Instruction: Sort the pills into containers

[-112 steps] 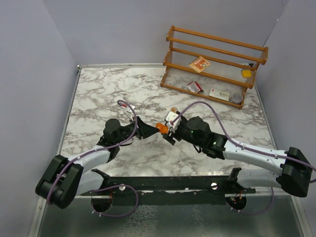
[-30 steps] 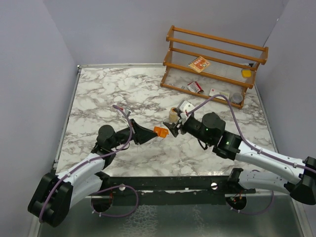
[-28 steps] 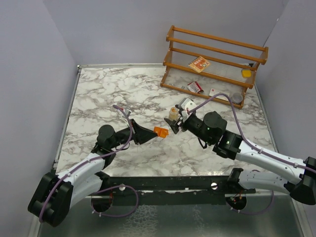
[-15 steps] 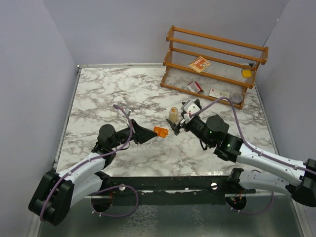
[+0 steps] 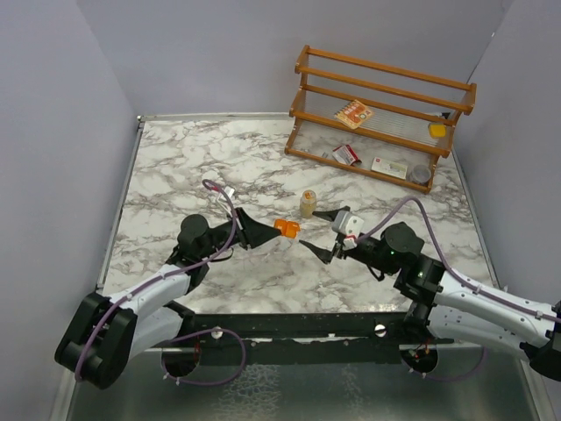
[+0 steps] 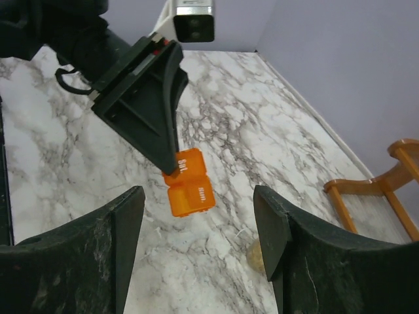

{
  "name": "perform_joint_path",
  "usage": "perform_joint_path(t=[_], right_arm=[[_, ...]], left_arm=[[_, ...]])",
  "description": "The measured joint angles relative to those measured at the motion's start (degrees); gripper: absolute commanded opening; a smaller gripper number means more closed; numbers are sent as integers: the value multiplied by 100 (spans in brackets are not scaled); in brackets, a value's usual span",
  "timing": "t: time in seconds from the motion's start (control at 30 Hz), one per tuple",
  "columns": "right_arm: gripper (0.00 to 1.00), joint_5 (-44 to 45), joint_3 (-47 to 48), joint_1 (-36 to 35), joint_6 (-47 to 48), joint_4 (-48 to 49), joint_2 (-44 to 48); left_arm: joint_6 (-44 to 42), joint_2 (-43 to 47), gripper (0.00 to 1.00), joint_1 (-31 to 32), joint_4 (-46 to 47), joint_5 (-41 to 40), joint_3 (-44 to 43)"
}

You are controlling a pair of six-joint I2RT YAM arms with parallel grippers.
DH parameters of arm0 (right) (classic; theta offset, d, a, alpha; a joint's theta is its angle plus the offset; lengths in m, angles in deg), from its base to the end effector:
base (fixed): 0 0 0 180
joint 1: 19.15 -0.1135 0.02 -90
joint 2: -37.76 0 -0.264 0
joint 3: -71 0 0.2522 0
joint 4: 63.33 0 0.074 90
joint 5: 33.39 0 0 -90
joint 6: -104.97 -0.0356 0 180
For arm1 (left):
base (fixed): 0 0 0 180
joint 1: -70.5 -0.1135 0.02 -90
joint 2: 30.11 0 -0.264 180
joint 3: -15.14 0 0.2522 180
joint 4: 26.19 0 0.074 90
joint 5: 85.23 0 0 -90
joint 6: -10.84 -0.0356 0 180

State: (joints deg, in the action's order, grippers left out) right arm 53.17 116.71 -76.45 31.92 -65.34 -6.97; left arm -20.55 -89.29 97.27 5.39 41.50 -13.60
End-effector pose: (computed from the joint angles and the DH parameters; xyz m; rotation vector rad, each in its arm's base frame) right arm 0.1031 0.1645 0.3016 -1.0159 1.2628 0.5944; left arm 0.1732 -0.1112 0.2145 0.0885 1.8160 -1.6113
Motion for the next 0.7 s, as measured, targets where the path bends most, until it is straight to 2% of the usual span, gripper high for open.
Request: perform_joint_path(t=[0.33, 0.7], right_arm=[[45, -651, -4, -2, 35, -7, -417], [42, -717, -4, -2, 55, 39, -798]], left_arm=[[278, -341, 0, 0, -2, 92, -153], [450, -343, 0, 0, 0, 306, -203]])
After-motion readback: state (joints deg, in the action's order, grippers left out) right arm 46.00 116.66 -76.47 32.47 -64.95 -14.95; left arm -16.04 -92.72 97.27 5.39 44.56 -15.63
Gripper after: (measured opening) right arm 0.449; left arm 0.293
